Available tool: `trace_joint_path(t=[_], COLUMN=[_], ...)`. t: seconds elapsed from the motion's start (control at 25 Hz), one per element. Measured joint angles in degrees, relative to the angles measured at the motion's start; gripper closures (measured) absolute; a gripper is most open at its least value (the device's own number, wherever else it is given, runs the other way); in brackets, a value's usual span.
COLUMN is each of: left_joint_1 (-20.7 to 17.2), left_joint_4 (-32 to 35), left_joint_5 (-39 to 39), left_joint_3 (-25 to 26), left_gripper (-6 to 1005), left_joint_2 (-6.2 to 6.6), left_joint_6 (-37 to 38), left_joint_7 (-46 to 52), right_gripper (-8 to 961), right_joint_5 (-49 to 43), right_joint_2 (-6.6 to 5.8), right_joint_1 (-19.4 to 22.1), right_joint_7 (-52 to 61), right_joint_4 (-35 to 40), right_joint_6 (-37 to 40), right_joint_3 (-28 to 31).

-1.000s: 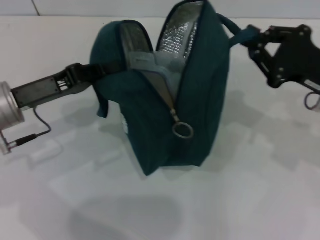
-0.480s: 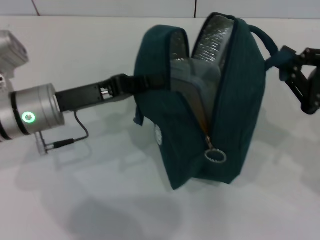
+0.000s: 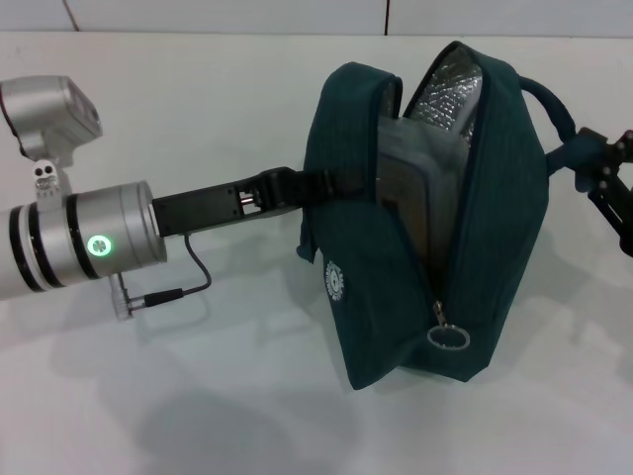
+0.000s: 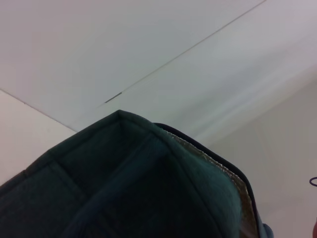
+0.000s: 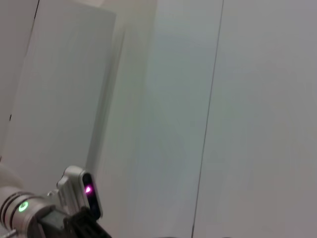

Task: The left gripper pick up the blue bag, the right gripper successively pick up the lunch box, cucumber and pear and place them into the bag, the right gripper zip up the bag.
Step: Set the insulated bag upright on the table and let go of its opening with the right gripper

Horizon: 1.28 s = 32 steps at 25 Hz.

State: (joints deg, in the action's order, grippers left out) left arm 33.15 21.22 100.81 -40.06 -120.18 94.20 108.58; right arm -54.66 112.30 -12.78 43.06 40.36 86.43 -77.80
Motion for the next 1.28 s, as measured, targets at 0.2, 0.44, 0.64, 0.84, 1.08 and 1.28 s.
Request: trace_joint_path(t=[0.2,0.44,0.64,0.84,1.08,1.28], left_joint_1=[0.59,2.44,2.54,1.73,0.88,0.57], left_joint_4=[-2.49,-6.57,-6.83,-6.76,-6.54,-6.75], left_joint_5=[-0.09,-0.1,-0.84,-2.68,-2.72,-2.72], left_joint_3=[-0.46,-1.14,-1.11,-1.2,-1.23,-1.25], left_gripper=[954,954,954,953,953,953], left_joint_2=[-0.18,-0.31,-0.24,-0.06,0.02,0.03], left_joint_6=[-1.42,-3.88,-4.01,-3.62,-3.22,-3.09], left_joint_7=[-1.38,-3.97,-3.91,-3.94,-3.96,-3.98], right_gripper=[873,868,863,858,853,848], right_joint_5=[-2.39,-3.39,-4.04,-7.32,-8.82,-9.05], right_joint_2=[0.07,-0.84,-0.95,-0.29,0.08,-0.14], right_joint_1=[0.07,-0.77,-1.13,-1.72,-2.75,-2.99], right_joint_7=[0.14,0.25,1.38,2.21,3.73,3.75], right_joint_4=[-1.06,-2.66,-2.74,-2.75,-2.74,-2.73], right_joint_6=[0.35,0.71,1.65,3.18,3.44,2.64], right_joint_3=[2.67,3.33,3.16,3.25,3.25,3.36])
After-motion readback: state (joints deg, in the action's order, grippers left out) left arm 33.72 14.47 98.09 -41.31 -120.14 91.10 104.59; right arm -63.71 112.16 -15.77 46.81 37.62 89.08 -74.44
